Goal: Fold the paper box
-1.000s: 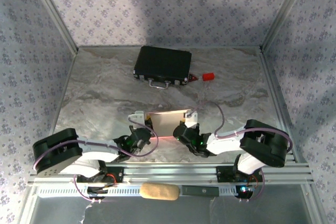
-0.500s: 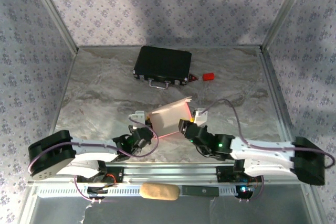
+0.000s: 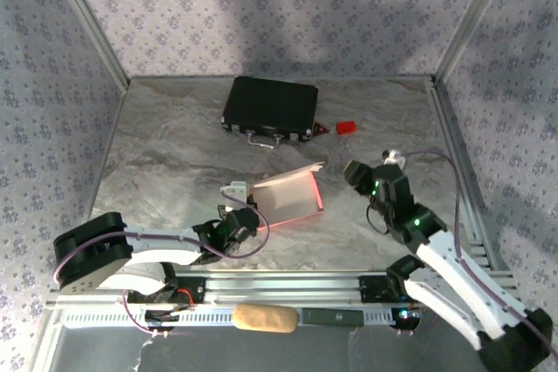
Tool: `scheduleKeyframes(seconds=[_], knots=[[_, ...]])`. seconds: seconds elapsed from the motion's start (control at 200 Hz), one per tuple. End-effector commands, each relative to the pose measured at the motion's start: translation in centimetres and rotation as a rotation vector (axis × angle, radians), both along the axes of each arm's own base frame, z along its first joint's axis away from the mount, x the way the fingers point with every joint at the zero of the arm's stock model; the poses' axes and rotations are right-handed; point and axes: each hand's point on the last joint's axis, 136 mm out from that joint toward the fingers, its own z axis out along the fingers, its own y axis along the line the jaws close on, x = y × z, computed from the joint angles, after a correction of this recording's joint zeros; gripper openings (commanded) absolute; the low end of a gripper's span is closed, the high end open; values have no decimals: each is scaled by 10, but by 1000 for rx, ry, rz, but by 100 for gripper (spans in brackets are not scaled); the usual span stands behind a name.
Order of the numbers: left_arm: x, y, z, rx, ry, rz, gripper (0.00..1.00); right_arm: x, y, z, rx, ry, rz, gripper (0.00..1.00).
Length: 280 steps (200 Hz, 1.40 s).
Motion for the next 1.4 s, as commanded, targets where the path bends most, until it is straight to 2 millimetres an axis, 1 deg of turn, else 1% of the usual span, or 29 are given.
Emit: scheduleKeyframes(seconds=[0.0,0.035,0.08,0.1,0.11,0.225,0.3,0.41,0.59,0.645,0.71,0.785,0.844,0.949,1.034,1.144,1.254,1.394], knots=[[2,0,-4,33,18,-6,0,21,15,-9,154,123,135,52],[3,0,-4,33,20,-5,0,32,17,-17,174,170,149,49],[5,0,-4,32,23,-7,0,44,24,-30,177,250,180,36],[5,0,-4,33,23,-7,0,49,29,-33,176,270,199,32],[6,0,-4,34,23,-8,0,52,33,-37,176,292,215,31],[9,0,-2,38,25,-8,0,68,60,-70,147,394,299,28],[11,0,-1,36,27,-11,0,77,67,-83,112,401,311,27],[12,0,-1,39,32,-20,0,89,69,-91,91,399,319,28],[15,0,-1,39,40,-25,0,109,65,-94,83,384,316,28],[16,-1,-1,43,42,-28,0,115,69,-93,84,381,334,29],[17,-2,0,49,44,-29,0,119,78,-92,78,390,369,29],[19,-1,1,51,45,-24,0,120,91,-93,50,404,420,28],[20,-1,1,50,46,-24,0,116,99,-94,45,414,443,26],[21,-1,2,49,45,-20,0,104,99,-96,58,424,432,23],[22,-2,2,50,49,-17,0,91,91,-101,71,436,400,22],[23,-5,0,54,56,-24,0,81,83,-99,92,407,367,21],[24,-9,-1,46,60,-32,0,75,88,-99,85,405,382,19],[25,-14,1,32,61,-39,0,68,93,-106,83,424,372,17]])
